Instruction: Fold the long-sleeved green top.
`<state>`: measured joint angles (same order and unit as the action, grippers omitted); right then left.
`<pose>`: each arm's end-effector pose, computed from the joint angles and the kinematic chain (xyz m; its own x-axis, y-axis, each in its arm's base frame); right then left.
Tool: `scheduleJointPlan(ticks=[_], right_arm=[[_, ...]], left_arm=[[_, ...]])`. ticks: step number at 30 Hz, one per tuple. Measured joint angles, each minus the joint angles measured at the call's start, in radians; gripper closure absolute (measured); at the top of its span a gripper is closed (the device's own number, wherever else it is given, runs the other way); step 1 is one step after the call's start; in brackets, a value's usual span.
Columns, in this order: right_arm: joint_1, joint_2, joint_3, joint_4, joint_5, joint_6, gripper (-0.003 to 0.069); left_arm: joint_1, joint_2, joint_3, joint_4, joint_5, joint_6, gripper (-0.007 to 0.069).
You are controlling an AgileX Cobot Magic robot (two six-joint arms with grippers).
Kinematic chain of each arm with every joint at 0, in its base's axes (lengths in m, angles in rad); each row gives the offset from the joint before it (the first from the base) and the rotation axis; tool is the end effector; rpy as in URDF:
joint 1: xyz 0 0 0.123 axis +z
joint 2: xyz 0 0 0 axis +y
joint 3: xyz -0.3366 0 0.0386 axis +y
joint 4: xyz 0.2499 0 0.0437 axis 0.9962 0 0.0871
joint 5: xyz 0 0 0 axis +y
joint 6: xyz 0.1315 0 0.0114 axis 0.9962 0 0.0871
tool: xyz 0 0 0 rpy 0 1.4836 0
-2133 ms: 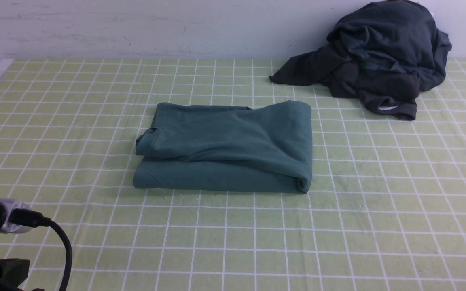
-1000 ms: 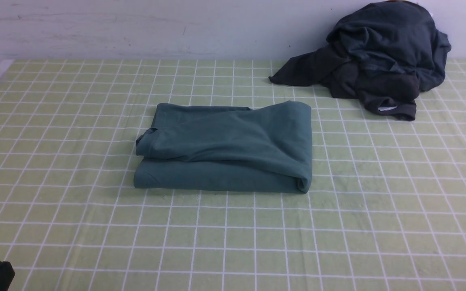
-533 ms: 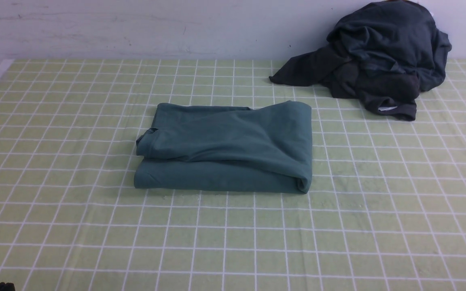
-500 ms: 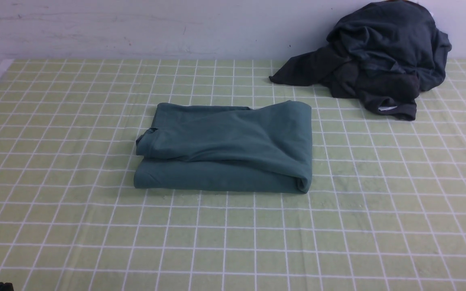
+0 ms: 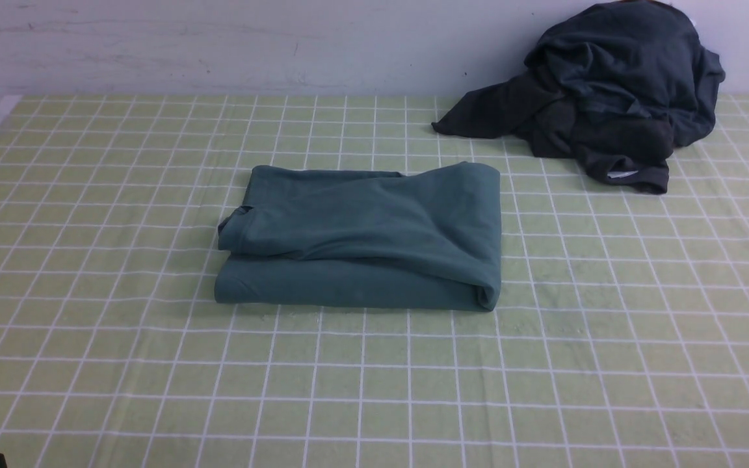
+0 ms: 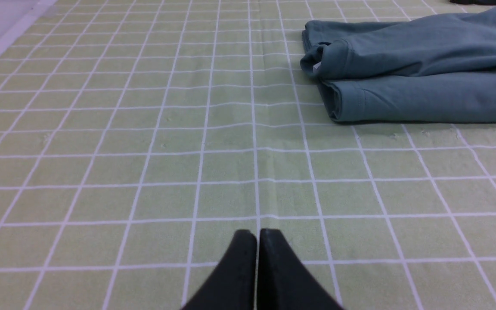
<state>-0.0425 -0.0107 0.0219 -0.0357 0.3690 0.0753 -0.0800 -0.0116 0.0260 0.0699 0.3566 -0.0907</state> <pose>0.0396 -0.0034 0.1607 -0.2858 0.0542 -0.9568 0.0669 0.9971 0.0365 0.0403 0.0000 0.1609 -0.2797 -0.0028 -0.9601 0.0495 0.9986 -0.0174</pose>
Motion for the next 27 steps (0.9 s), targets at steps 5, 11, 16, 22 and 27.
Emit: scheduleJointPlan(ticks=[5, 11, 16, 22, 27], right_arm=[[0.000, 0.000, 0.000, 0.000, 0.000, 0.000, 0.0668], [0.000, 0.000, 0.000, 0.000, 0.000, 0.000, 0.0668], [0.000, 0.000, 0.000, 0.000, 0.000, 0.001, 0.0668], [0.000, 0.000, 0.000, 0.000, 0.000, 0.021, 0.0667], [0.000, 0.000, 0.000, 0.000, 0.000, 0.026, 0.0667]], left_arm=[[0.000, 0.000, 0.000, 0.000, 0.000, 0.000, 0.0627], [0.000, 0.000, 0.000, 0.000, 0.000, 0.000, 0.0627], [0.000, 0.000, 0.000, 0.000, 0.000, 0.000, 0.0627], [0.000, 0.000, 0.000, 0.000, 0.000, 0.000, 0.0627], [0.000, 0.000, 0.000, 0.000, 0.000, 0.000, 0.0627]])
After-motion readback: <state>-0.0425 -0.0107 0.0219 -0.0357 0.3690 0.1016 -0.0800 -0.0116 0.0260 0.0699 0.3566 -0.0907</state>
